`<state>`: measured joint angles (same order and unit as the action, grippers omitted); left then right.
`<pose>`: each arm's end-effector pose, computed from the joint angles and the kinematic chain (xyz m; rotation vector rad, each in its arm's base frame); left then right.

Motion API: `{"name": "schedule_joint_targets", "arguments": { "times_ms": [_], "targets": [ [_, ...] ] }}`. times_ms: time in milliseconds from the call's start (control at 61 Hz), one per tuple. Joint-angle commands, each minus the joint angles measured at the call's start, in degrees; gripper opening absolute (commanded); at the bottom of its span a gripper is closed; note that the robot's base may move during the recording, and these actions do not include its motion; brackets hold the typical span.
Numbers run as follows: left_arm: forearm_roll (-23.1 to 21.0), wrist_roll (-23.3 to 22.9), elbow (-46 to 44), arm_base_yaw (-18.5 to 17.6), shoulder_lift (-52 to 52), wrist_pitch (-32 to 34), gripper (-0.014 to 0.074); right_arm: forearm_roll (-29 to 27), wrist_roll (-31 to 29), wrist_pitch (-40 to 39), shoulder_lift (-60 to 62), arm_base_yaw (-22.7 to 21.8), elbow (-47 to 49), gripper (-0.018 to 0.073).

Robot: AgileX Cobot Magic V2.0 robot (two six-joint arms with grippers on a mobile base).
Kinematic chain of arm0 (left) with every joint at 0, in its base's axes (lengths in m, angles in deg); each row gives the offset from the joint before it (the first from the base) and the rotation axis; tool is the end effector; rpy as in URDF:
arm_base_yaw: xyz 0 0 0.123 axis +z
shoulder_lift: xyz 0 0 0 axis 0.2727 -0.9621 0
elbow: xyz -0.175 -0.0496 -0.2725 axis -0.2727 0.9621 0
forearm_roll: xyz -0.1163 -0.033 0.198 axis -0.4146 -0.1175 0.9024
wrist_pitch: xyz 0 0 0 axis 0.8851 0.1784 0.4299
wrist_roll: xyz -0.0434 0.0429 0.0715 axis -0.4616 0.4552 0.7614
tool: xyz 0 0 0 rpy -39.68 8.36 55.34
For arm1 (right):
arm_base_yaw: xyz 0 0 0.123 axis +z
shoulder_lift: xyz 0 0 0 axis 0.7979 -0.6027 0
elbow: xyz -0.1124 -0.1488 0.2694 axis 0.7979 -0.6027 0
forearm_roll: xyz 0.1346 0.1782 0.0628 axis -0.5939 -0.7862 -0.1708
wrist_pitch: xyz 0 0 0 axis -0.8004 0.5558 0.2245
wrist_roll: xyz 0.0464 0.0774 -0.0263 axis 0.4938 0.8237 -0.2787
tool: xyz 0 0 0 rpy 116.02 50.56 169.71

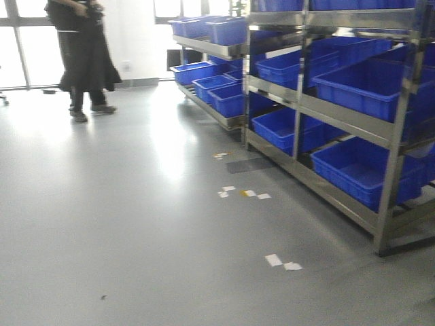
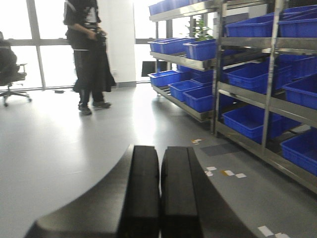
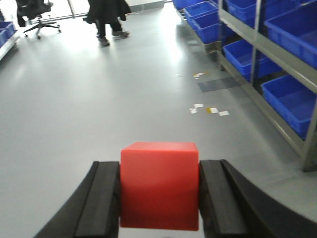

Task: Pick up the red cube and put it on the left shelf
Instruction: 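Drive the base away from the table, turning toward the aisle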

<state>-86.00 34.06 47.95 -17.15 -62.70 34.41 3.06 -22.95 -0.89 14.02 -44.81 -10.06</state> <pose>-0.0040 0.0001 0.2108 -0.0014 1.4859 -0.0390 0.0624 0.0162 0.3982 -0.0400 1.7824 0.2850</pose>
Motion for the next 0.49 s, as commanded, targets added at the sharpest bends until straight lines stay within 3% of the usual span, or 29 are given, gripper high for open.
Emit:
{"name": "schedule_joint_targets", "arguments": {
  "times_ms": [0, 475],
  "targets": [
    [0.0, 0.0, 1.4, 0.1, 0.8, 5.0, 0.0101, -0.4, -0.3, -5.6, 0.0, -0.1, 1.5, 0.0056],
    [0.0, 0.0, 1.4, 0.1, 0.8, 5.0, 0.0101, -0.4, -0.3, -5.6, 0.0, -0.1, 1.5, 0.0056]
  ]
}}
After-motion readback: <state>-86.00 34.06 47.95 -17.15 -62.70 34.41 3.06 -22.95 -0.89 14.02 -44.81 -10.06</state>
